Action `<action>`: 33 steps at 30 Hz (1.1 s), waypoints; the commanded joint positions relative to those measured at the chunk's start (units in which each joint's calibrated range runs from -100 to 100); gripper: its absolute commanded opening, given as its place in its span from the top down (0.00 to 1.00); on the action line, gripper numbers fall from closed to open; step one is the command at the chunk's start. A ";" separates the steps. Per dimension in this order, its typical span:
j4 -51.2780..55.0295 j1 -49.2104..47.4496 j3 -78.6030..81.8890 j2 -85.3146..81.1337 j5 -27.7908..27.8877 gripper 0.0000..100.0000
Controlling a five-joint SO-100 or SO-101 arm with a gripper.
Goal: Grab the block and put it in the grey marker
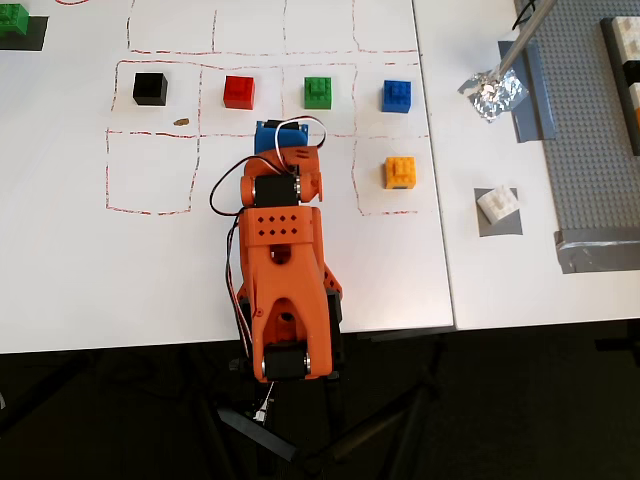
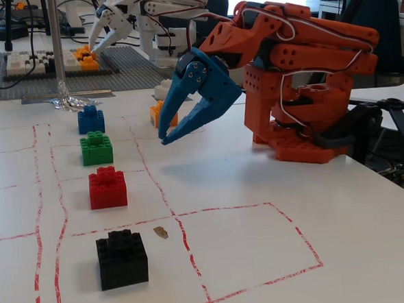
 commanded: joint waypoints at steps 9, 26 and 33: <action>-4.04 1.25 1.53 -1.12 1.17 1.00; -4.04 1.25 1.53 -1.12 1.17 1.00; -4.04 1.25 1.53 -1.12 1.17 1.00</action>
